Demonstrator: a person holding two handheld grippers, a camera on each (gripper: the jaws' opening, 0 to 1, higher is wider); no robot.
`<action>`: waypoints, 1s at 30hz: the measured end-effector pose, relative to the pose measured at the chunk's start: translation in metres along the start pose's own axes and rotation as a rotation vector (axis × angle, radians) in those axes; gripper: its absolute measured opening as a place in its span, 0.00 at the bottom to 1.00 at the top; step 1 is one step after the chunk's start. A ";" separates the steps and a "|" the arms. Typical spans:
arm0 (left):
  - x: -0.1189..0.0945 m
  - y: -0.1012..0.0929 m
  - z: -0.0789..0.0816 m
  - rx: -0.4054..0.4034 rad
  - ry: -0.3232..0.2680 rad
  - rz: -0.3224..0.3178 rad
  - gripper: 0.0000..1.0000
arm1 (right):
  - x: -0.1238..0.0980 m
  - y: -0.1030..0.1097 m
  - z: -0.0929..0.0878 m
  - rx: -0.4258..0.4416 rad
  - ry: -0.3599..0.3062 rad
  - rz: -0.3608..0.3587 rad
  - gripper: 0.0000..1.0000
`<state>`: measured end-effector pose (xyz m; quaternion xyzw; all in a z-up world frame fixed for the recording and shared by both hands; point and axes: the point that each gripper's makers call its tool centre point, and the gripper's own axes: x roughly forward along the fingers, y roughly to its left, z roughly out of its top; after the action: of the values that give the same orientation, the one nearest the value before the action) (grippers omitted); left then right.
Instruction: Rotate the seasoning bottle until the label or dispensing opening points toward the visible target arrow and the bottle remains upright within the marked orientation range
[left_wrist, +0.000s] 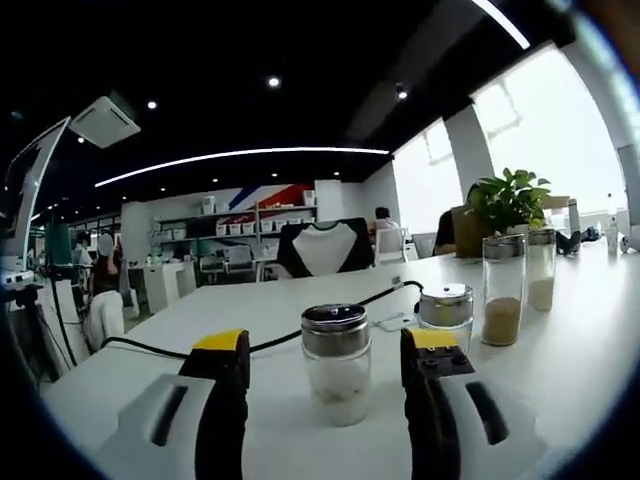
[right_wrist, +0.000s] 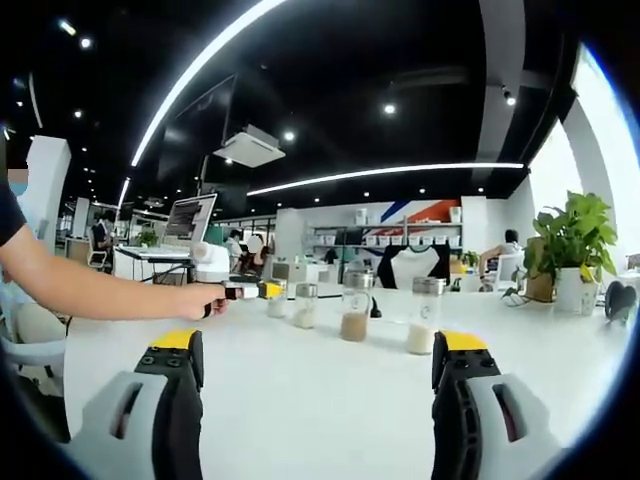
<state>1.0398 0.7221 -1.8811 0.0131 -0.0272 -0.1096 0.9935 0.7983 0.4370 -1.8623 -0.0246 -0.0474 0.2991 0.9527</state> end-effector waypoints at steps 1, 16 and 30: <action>0.000 0.000 0.000 -0.015 -0.005 0.002 0.63 | 0.000 -0.001 0.000 -0.008 -0.001 -0.005 0.96; 0.016 -0.006 0.000 0.030 -0.001 -0.023 0.47 | 0.001 0.001 -0.002 -0.012 0.005 -0.002 0.95; 0.022 -0.008 -0.004 0.044 0.008 -0.040 0.35 | 0.002 0.000 -0.006 -0.008 0.015 -0.002 0.94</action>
<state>1.0601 0.7095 -1.8839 0.0361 -0.0253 -0.1286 0.9907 0.8002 0.4383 -1.8679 -0.0308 -0.0415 0.2976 0.9533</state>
